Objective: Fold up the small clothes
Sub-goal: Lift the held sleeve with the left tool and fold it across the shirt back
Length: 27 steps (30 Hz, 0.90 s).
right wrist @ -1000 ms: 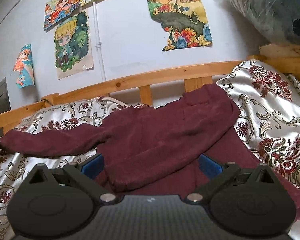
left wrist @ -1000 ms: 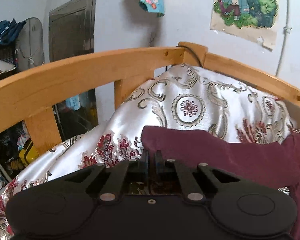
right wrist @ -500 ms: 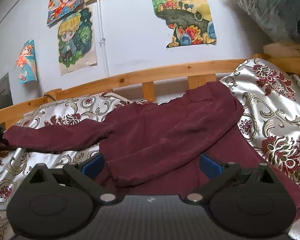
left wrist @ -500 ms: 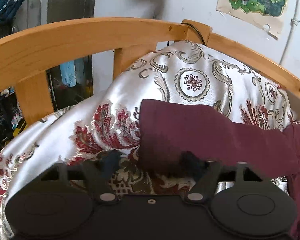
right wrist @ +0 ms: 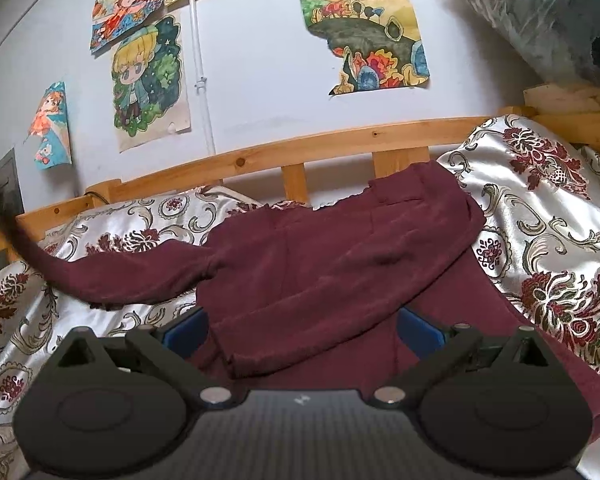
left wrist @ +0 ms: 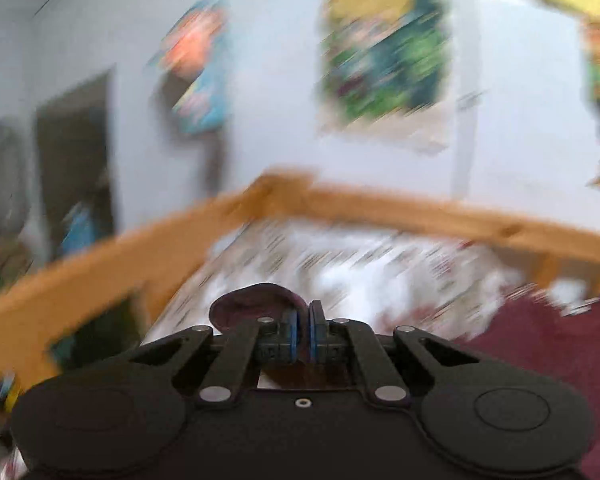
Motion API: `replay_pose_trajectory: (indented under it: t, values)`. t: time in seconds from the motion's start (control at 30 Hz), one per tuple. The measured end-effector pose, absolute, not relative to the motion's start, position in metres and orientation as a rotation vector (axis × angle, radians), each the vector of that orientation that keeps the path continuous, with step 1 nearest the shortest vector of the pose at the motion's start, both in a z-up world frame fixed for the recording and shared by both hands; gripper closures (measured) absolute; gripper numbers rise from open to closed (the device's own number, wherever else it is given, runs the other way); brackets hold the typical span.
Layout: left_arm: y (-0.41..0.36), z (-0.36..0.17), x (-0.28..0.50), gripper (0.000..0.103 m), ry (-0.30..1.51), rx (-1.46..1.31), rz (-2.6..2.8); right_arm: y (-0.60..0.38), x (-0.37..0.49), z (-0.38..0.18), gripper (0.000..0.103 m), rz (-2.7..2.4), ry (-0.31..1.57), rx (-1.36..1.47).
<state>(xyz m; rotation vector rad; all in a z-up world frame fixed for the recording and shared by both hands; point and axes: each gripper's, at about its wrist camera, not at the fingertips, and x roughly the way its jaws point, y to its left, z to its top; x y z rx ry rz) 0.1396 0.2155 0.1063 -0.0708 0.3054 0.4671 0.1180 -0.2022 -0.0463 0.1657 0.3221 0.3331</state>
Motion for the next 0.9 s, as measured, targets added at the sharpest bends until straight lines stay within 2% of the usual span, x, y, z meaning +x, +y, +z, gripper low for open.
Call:
replay_pose_trajectory:
  t: [0.2,0.37,0.63,0.9]
  values:
    - [0.121,0.153,0.168,0.098,0.183,0.062,0.144,-0.214,0.118,-0.037,0.000,0.307,0.304,0.186]
    - [0.039,0.150,0.196,0.098,0.169,0.107,-0.102,-0.233,0.122,-0.030,0.000,0.235,0.309,0.181]
    - [-0.074,0.087,0.226,0.098,0.297,0.129,-0.342,-0.283,0.146,-0.031,0.000,0.018,0.371,0.165]
    - [-0.127,0.012,0.217,0.098,0.452,0.142,-0.444,-0.323,0.168,-0.036,0.000,-0.115,0.424,0.148]
